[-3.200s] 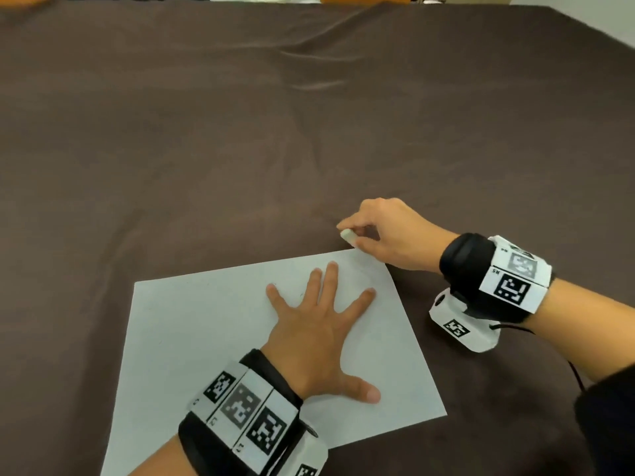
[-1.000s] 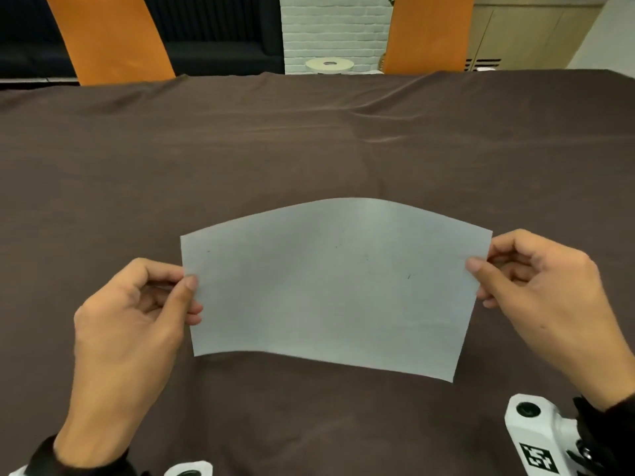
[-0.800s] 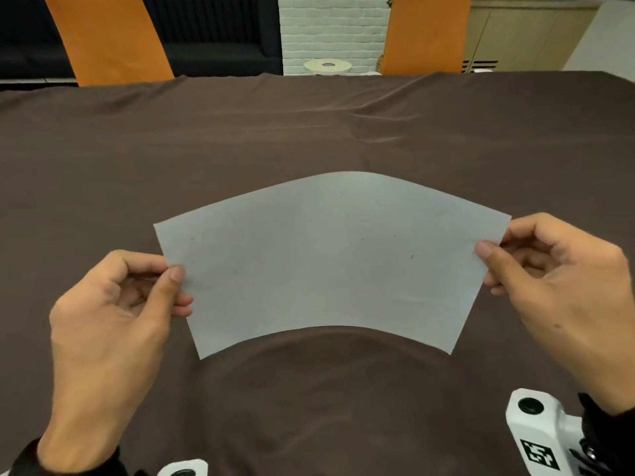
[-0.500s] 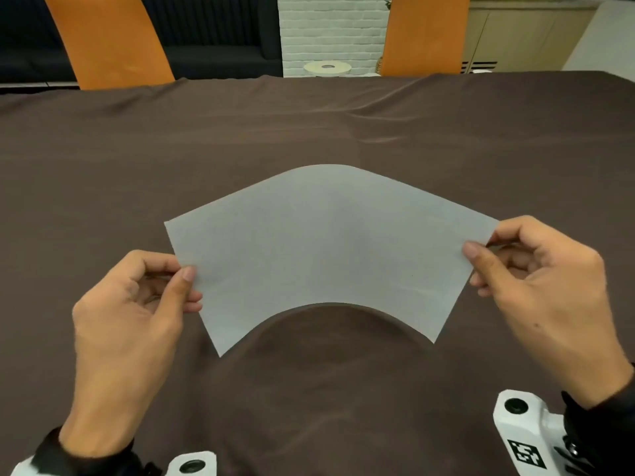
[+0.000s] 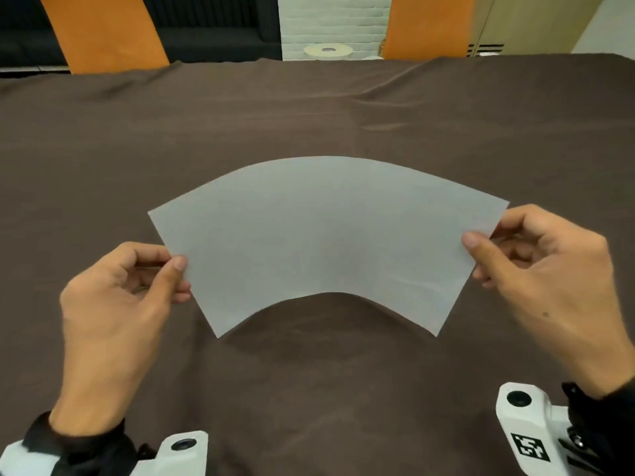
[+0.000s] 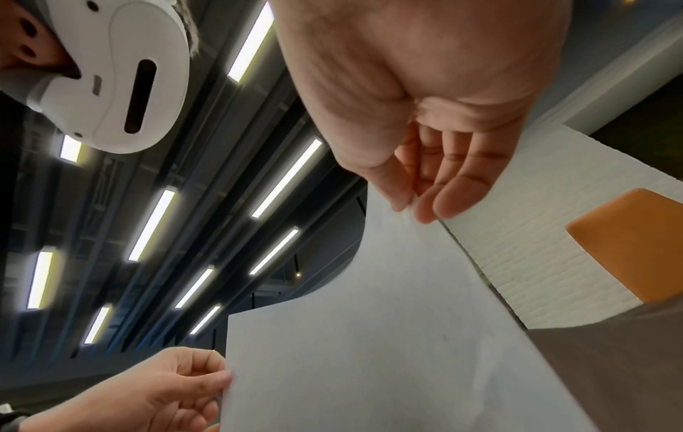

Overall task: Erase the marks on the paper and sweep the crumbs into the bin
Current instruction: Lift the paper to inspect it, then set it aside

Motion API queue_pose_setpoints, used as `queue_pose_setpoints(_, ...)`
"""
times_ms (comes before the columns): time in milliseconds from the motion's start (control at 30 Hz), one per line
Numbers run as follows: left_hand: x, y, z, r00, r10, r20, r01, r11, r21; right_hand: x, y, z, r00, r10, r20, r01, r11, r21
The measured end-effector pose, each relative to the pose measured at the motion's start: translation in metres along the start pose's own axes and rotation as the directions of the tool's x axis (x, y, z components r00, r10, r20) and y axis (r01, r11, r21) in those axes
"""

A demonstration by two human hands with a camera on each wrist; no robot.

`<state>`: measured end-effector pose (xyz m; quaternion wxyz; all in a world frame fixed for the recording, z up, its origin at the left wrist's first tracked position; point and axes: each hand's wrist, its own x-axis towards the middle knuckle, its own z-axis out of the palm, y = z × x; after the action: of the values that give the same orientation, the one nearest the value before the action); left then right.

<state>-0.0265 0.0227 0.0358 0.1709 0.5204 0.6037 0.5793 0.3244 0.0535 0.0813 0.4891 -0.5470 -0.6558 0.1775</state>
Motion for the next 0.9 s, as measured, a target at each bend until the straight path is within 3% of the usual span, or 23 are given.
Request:
queue_pose_setpoints(267, 0.011, -0.001, 0.000, 1.000, -0.005, -0.014, 0.006, 0.999, 0.038, 0.008, 0.012, 0.002, 0.999, 0.036, 0.006, -0.036, 0.999, 0.011)
queue_pose_setpoints(433, 0.036, 0.024, 0.015, 0.996, 0.079, 0.029, -0.081, 0.995, 0.062, 0.018, 0.016, -0.008, 0.998, 0.026, -0.050, -0.027, 1.000, -0.008)
queue_pose_setpoints(600, 0.066, 0.053, 0.055, 0.974, 0.194, 0.115, -0.200, 0.979, 0.039, 0.021, 0.031, -0.033, 0.985, 0.156, -0.079, -0.148, 0.984, 0.096)
queue_pose_setpoints(700, 0.071, 0.063, 0.085, 0.958, 0.218, 0.187, -0.231, 0.971, 0.052, 0.019, 0.046, -0.052, 0.953, 0.280, -0.112, -0.262, 0.952, 0.157)
queue_pose_setpoints(900, 0.046, 0.076, 0.135, 0.879, 0.228, 0.419, -0.270, 0.962, 0.043, -0.003, 0.089, -0.093, 0.812, 0.539, -0.224, -0.470, 0.831, 0.298)
